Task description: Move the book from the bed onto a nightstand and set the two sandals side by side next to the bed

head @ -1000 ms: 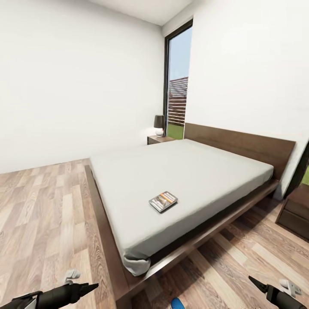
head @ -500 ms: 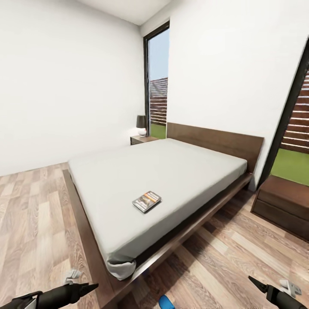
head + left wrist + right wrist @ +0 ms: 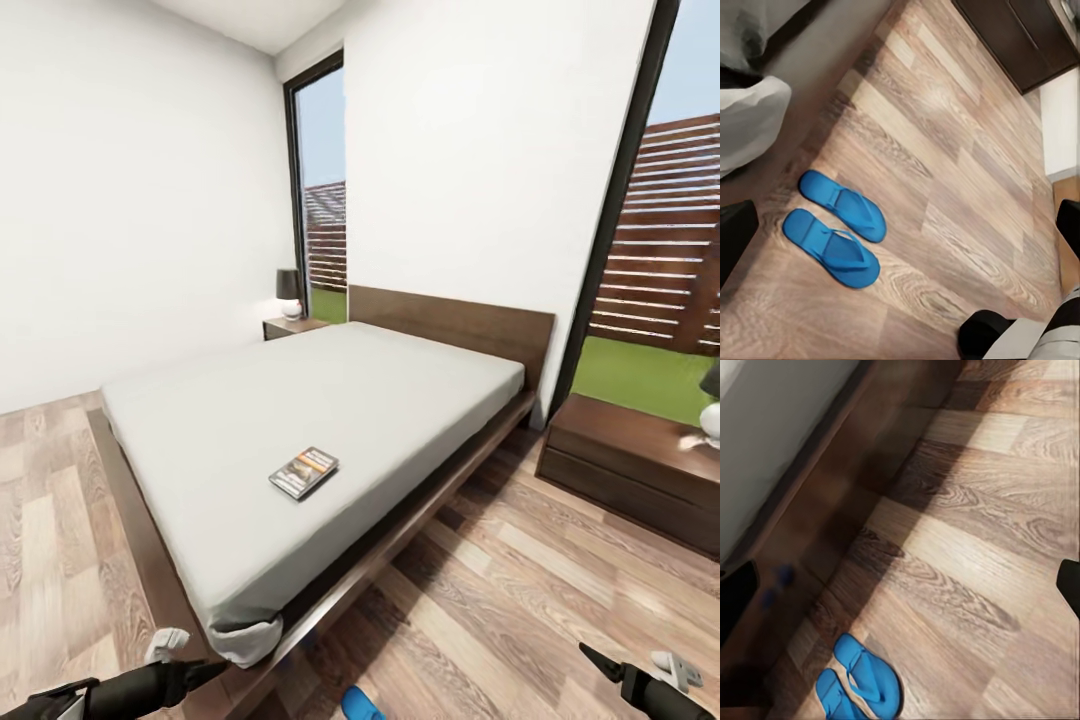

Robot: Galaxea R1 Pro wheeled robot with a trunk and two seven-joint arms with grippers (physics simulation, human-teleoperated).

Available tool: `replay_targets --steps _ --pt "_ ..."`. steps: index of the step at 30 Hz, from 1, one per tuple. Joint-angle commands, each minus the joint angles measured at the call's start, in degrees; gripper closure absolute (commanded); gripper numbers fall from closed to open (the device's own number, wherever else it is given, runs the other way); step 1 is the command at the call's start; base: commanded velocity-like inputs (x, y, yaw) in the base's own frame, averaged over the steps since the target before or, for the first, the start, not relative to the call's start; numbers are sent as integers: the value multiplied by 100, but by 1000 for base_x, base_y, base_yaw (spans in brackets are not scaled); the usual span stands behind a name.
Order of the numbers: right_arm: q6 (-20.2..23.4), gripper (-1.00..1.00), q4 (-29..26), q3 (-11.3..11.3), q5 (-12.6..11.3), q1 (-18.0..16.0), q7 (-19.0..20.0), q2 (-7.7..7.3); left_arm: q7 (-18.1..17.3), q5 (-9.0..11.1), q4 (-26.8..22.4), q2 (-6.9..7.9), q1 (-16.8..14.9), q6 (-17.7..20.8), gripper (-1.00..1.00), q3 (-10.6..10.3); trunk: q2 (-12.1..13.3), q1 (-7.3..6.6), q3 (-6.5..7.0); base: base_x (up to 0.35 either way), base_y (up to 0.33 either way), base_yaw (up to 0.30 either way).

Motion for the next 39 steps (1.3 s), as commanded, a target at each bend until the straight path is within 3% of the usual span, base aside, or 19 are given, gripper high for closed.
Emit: replay_targets --steps 1,39 --pt "-27 -100 9 -45 52 -5 18 1 -16 49 -3 3 -1 9 -100 -48 -3 -1 -6 0 0 -271" --pt "-27 -100 8 -43 52 -5 16 3 -15 49 -1 3 -1 9 -100 -50 -3 -1 -6 0 0 -266"
